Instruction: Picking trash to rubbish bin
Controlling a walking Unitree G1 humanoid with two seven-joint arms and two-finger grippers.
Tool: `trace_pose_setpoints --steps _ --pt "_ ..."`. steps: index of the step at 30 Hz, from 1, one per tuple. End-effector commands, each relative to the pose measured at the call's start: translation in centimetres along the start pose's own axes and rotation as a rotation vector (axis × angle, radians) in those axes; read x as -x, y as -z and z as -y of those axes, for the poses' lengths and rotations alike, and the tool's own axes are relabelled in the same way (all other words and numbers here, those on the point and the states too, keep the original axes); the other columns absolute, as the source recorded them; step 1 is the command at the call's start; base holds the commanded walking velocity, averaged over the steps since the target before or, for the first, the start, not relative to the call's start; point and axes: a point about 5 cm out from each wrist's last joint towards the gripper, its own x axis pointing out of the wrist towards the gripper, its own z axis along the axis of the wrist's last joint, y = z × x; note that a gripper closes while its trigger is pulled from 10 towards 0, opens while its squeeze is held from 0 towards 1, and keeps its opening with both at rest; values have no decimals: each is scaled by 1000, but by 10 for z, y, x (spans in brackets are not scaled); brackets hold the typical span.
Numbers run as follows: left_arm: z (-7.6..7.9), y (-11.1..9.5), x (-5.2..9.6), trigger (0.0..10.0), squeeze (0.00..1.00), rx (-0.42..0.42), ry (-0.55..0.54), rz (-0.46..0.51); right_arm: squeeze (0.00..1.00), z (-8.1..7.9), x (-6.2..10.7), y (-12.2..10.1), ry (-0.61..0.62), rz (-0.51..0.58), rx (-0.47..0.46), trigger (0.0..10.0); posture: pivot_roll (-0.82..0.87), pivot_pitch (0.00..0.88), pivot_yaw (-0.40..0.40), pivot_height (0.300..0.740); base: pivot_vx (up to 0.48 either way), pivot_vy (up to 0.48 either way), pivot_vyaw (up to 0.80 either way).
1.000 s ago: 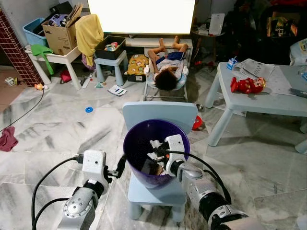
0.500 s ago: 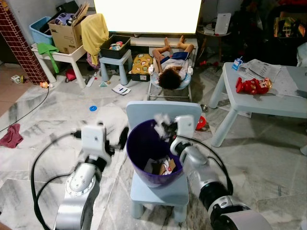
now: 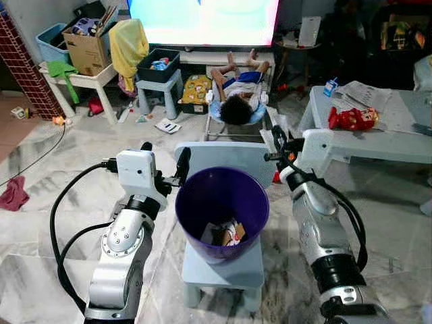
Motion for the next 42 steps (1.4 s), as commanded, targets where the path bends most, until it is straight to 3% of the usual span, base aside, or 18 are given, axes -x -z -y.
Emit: trace_pose_setpoints --steps 1,42 --pt "-3 -2 0 10000 0 -4 -15 6 0 -4 -3 -11 -14 29 11 0 87 26 3 740 266 0 0" --pt "-8 8 -1 10000 0 4 -43 -40 0 -6 -1 -11 -20 -9 23 0 88 18 -5 740 308 0 0"
